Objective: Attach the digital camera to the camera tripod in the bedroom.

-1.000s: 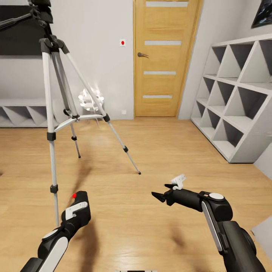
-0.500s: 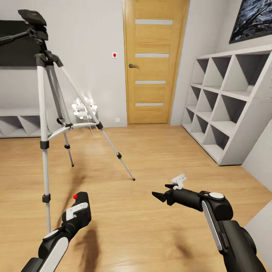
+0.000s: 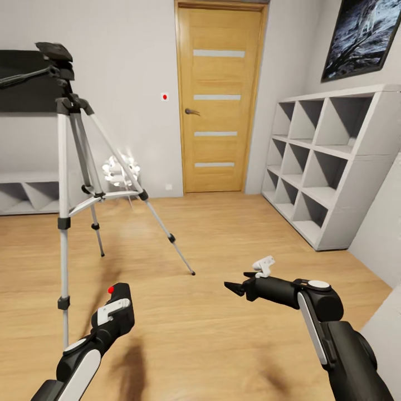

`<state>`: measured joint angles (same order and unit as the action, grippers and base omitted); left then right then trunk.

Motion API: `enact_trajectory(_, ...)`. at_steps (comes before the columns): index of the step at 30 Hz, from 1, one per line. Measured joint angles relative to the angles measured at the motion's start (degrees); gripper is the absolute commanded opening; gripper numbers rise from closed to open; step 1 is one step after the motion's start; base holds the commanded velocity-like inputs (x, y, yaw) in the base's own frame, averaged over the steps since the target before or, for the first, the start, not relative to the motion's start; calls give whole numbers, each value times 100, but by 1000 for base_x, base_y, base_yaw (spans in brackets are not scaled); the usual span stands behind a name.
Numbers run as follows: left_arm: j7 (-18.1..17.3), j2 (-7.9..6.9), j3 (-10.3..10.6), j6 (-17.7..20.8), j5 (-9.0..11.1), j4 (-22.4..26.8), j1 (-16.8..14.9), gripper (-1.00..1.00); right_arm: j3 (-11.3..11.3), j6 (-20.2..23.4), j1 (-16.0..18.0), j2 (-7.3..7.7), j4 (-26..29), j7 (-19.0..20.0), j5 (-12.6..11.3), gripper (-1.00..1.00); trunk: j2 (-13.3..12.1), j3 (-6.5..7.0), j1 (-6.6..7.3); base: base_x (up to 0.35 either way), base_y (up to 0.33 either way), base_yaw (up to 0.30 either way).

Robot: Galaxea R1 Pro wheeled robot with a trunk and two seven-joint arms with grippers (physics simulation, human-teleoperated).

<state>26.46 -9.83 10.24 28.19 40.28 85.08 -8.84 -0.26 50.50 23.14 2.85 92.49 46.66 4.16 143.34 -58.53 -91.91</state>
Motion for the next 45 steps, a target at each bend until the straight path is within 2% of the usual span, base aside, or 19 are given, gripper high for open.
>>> enact_trajectory(9,13,-4,-2,-2,-8,0,0,-100,-11,-6,1,9,0,-2,2,100,-12,199,23,0,0,-5)
enact_trajectory(20,68,-4,-5,-76,-17,60,0,-100,-226,-1,1,23,1,-3,-4,100,-452,397,264,0,0,-157)
enact_trajectory(33,88,-4,-16,-106,-13,62,0,-100,-257,-17,1,21,0,-1,-5,100,-974,630,550,0,0,-248)
enact_trajectory(45,87,-5,-27,-110,-8,50,0,-100,-258,-56,-6,16,0,3,-4,100,-1455,845,813,0,0,-56)
